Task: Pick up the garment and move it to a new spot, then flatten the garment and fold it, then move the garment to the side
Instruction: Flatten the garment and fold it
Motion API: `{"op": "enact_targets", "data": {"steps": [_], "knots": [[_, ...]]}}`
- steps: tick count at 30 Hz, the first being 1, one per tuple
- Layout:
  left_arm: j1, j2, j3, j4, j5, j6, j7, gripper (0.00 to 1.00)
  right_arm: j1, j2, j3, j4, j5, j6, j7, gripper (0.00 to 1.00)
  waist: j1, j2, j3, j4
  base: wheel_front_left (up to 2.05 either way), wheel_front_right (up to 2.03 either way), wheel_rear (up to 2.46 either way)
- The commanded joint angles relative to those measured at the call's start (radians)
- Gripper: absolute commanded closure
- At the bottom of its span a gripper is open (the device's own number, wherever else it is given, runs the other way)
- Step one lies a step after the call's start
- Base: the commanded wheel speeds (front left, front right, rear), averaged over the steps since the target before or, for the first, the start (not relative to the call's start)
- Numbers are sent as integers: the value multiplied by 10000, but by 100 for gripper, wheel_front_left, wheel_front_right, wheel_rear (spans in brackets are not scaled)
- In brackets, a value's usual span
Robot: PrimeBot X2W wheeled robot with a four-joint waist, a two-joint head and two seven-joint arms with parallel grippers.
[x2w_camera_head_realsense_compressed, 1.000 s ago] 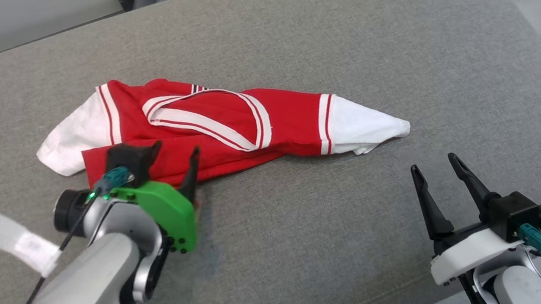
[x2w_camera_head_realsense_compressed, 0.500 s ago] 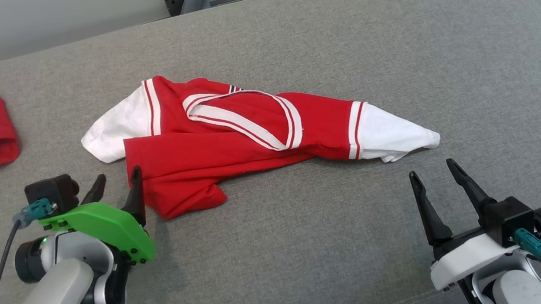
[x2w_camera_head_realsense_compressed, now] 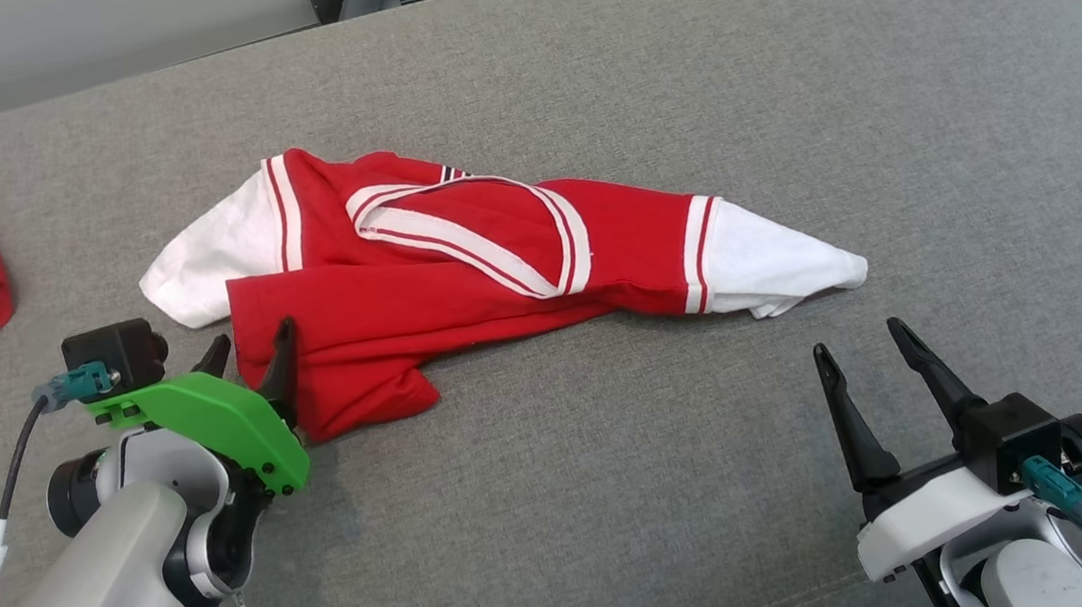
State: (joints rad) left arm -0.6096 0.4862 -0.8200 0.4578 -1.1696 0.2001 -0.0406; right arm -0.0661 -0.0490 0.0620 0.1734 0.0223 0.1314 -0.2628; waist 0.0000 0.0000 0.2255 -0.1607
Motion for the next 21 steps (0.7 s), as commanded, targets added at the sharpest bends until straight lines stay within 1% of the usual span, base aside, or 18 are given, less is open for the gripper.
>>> {"op": "enact_targets", "data": {"steps": [1,2,3,4,8,11,13,15,18,19,21], "knots": [[-164,-83,50,106,-43,-205,-78,6,0,-27,7,13,-10,-14,-31,0,0,0,9,-36,0,0,0],[-191,-112,43,177,-48,-277,-100,55,8,-27,-2,11,-4,-14,-31,0,0,0,5,-40,0,0,0],[-198,-137,27,217,-54,-366,-111,80,22,-27,-18,8,-6,-14,-31,0,0,0,-2,-35,0,0,0],[-199,-174,15,252,-75,-459,-125,100,36,-25,-38,2,-8,-14,-31,0,0,0,-9,-25,0,0,0],[-227,-190,-84,307,6,-707,-155,100,72,-27,-109,13,-57,-14,-31,0,0,0,-71,64,0,0,0],[-227,-99,-219,65,266,-785,-266,100,110,-27,-143,21,-89,-14,-31,0,0,0,-130,140,0,0,0],[-35,87,-326,-447,495,-692,-515,100,160,-25,-135,23,-87,-14,-31,0,0,0,-189,198,0,0,0],[453,276,-469,-1314,634,-552,-608,100,230,-28,-146,19,4,-14,-31,0,0,0,-252,278,0,0,0],[1188,878,-635,-3016,744,-146,-540,100,358,-27,-143,37,108,-14,-31,0,0,0,-338,480,0,0,0],[1810,1263,-720,-4229,628,148,-436,100,485,-27,-147,98,128,-14,-31,0,0,0,-395,673,0,0,0],[2423,1685,-746,-5556,396,403,-322,100,530,-27,-130,119,144,-14,-31,0,0,0,-414,858,0,0,0]]}}
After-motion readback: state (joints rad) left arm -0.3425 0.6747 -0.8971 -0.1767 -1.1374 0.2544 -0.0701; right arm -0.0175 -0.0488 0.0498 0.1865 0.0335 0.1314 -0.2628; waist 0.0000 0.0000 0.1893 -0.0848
